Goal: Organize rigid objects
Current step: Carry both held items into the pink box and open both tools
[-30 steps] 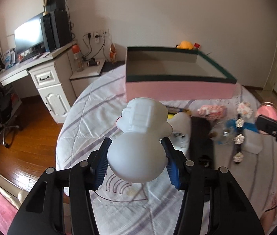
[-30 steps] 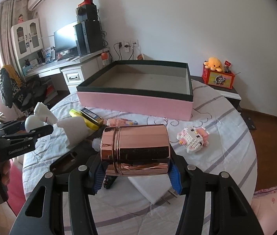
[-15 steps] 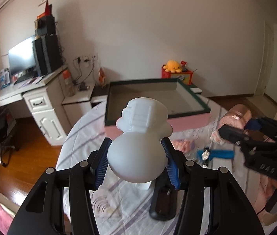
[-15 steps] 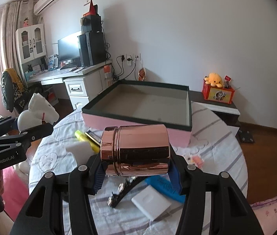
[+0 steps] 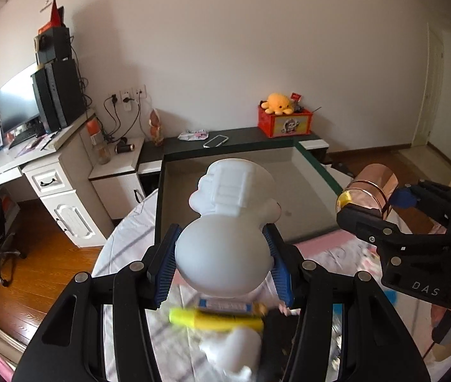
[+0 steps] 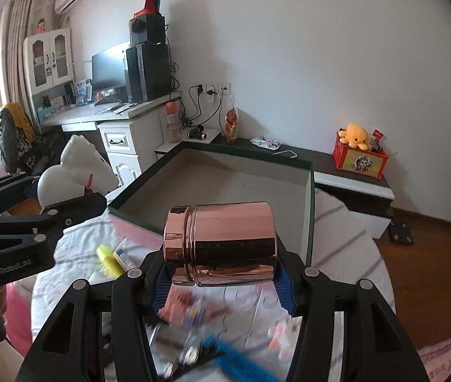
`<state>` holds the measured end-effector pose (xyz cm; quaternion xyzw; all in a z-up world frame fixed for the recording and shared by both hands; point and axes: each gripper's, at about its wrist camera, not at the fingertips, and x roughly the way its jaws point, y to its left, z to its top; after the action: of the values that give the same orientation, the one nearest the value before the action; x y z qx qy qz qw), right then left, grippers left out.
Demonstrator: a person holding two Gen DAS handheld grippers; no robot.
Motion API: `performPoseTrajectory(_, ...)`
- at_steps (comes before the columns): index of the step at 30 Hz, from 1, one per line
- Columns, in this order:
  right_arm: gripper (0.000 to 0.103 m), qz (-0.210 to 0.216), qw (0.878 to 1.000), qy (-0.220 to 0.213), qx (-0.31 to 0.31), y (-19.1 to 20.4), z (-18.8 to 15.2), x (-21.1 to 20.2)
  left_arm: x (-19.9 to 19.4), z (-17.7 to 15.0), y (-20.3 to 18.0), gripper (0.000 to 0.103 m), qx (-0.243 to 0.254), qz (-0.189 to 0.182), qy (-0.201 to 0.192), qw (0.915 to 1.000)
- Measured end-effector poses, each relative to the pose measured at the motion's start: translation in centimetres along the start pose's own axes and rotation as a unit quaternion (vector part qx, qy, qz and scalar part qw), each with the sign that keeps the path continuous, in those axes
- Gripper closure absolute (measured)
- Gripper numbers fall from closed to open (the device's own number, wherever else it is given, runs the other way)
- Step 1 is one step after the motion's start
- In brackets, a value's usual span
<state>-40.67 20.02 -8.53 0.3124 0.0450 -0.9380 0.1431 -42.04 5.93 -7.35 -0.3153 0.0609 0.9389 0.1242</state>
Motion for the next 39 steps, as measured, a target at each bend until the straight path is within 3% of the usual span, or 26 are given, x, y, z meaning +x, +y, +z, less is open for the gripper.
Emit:
performPoseTrajectory(7, 0.048, 0.003, 0.999, 0.051, -0.008, -0.6, 2.4, 6.4, 6.9, 1.9, 2.2, 0.05, -0.02, -0.003, 0.055, 0.9983)
performPoseTrajectory(10, 0.048, 0.005, 0.997, 0.071, -0.013, -0.5, 2.6, 8.6, 9.4, 1.6, 2.6, 0.05, -0.025, -0.012, 0.079, 0.9965)
performPoseTrajectory(18, 0.047, 0.007, 0.992, 0.125, -0.009, -1.2, 2.5, 13.2, 14.1, 0.9, 2.7, 0.05, -0.01, 0.006, 0.131, 0.9914)
performPoseTrajectory(22, 0.047, 0.01, 0.989, 0.146, -0.005, -1.5, 1.9, 14.5, 14.6, 0.6, 2.5, 0.048, -0.001, 0.013, 0.133, 0.9911)
performPoseTrajectory(26, 0.047, 0.0, 0.988, 0.155, -0.004, -1.7, 1.5, 15.1, 14.1, 0.9, 2.9, 0.023, -0.001, 0.038, 0.116, 0.9925)
performPoseTrajectory(29, 0.048, -0.003, 0.987, 0.158, 0.0, -1.8, 1.4, 15.3, 13.4, 0.9, 3.3, 0.017, -0.016, 0.02, 0.109, 0.9937)
performPoseTrajectory(31, 0.047, 0.0, 0.987, 0.158, 0.002, -1.8, 1.5, 15.2, 12.6, 0.9, 3.2, 0.016, -0.011, 0.025, 0.103, 0.9943)
performPoseTrajectory(34, 0.047, -0.002, 0.988, 0.152, 0.0, -1.4, 1.6, 14.6, 11.1, 1.0, 3.2, 0.003, -0.011, 0.046, 0.082, 0.9955)
performPoseTrajectory(35, 0.046, -0.002, 0.989, 0.15, 0.002, -1.4, 1.7, 14.5, 10.7, 1.0, 3.3, 0.001, -0.012, 0.047, 0.076, 0.9959)
performPoseTrajectory(38, 0.023, -0.009, 0.991, 0.132, 0.006, -1.2, 2.1, 12.9, 9.2, 0.8, 3.8, 0.0, -0.022, 0.047, 0.067, 0.9964)
performPoseTrajectory(39, 0.023, -0.009, 0.992, 0.124, 0.005, -1.1, 2.2, 12.2, 8.8, 0.7, 3.9, 0.0, -0.024, 0.052, 0.066, 0.9962)
